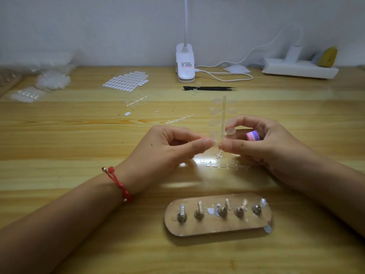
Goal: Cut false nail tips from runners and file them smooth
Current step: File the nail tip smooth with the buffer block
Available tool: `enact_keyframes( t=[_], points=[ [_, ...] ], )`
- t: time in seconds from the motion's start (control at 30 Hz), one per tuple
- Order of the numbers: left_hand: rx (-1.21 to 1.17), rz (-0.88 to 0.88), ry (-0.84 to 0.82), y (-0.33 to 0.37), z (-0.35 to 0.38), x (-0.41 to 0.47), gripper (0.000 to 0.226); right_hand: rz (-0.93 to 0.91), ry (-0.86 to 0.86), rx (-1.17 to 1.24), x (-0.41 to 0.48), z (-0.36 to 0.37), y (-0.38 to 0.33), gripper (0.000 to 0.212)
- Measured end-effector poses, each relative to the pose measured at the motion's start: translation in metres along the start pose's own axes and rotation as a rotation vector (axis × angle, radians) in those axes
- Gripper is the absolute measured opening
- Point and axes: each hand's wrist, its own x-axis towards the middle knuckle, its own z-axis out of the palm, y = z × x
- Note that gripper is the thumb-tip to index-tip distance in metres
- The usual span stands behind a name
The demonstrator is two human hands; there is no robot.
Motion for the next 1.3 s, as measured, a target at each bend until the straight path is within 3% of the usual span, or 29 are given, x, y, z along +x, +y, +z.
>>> enact_keyframes(
  t=[0.13,0.3,0.63,0.77,0.9,1.0,1.1,1.3],
  points=[
    [0.039,0.021,-0.003,0.002,0.002,-0.001,0.015,0.009,-0.002,-0.031,0.000,0.000,0.000,0.028],
    [0.008,0.021,0.118,0.001,0.004,-0.001,0.017,-0.025,0.099,-0.003,0.001,-0.001,0.003,0.031],
    [0.477,0.471,0.242,-0.001,0.009,-0.010,0.015,-0.099,0.230,-0.279,0.001,0.004,0.010,0.021],
    [0.466,0.565,0.233,0.003,0.011,-0.012,0.016,-0.107,0.194,-0.424,-0.002,0.005,0.005,0.022],
    [0.287,0.476,0.221,0.006,0.008,-0.011,0.014,-0.110,0.133,-0.444,-0.002,0.009,0.000,0.024],
    [0.070,0.296,0.223,0.006,0.009,-0.010,0.013,0.015,0.107,0.098,0.003,0.004,-0.002,0.041],
    [-0.062,0.099,0.218,0.004,0.009,-0.006,0.021,0.029,0.064,0.374,0.004,0.005,-0.002,0.049],
    [-0.146,0.056,0.255,0.000,0.008,-0.002,0.029,-0.027,-0.002,0.334,0.004,0.003,0.003,0.037]
  ],
)
